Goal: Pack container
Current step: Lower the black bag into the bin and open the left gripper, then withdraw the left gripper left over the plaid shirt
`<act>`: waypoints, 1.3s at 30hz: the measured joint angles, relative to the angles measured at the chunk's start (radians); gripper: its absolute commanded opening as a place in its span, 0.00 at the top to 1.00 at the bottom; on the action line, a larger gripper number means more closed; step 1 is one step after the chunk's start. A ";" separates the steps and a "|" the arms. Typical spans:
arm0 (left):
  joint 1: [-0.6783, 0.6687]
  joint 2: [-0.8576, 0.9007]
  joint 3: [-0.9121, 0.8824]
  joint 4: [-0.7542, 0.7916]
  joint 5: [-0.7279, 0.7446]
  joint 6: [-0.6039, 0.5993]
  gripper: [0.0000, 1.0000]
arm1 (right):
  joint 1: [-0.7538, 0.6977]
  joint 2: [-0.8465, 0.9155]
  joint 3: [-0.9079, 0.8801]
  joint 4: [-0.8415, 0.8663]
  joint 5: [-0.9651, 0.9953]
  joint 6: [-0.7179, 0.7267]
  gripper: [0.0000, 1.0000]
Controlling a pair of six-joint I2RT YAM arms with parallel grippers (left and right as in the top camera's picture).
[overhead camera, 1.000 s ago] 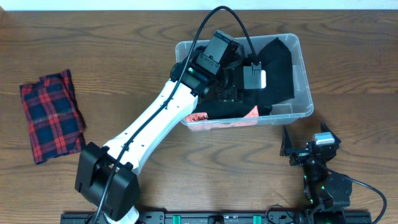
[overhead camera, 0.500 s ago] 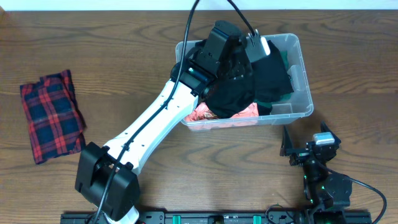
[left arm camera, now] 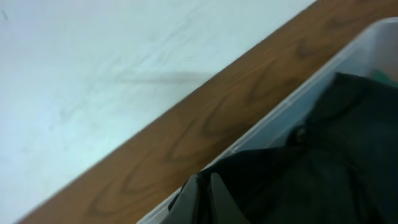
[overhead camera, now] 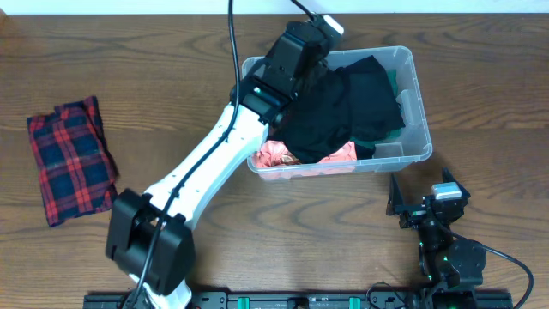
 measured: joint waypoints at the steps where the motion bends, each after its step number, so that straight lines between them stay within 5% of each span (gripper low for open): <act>1: 0.008 0.014 0.000 0.002 -0.002 -0.016 0.94 | 0.000 0.000 0.000 0.000 0.000 0.000 0.01; 13: 0.041 0.298 0.000 -0.010 -0.015 -0.101 0.94 | 0.000 0.000 0.000 0.000 0.000 0.000 0.01; 21: 0.041 0.306 0.013 -0.039 -0.017 -0.108 0.92 | 0.000 0.000 0.000 0.000 0.000 0.000 0.01; 31: 0.041 0.014 0.004 -0.076 -0.085 -0.111 0.92 | 0.000 0.000 0.000 0.000 0.000 0.000 0.01; 39: 0.105 -0.199 0.010 -0.216 -0.438 -0.112 0.92 | 0.000 0.000 0.000 0.000 0.000 0.000 0.01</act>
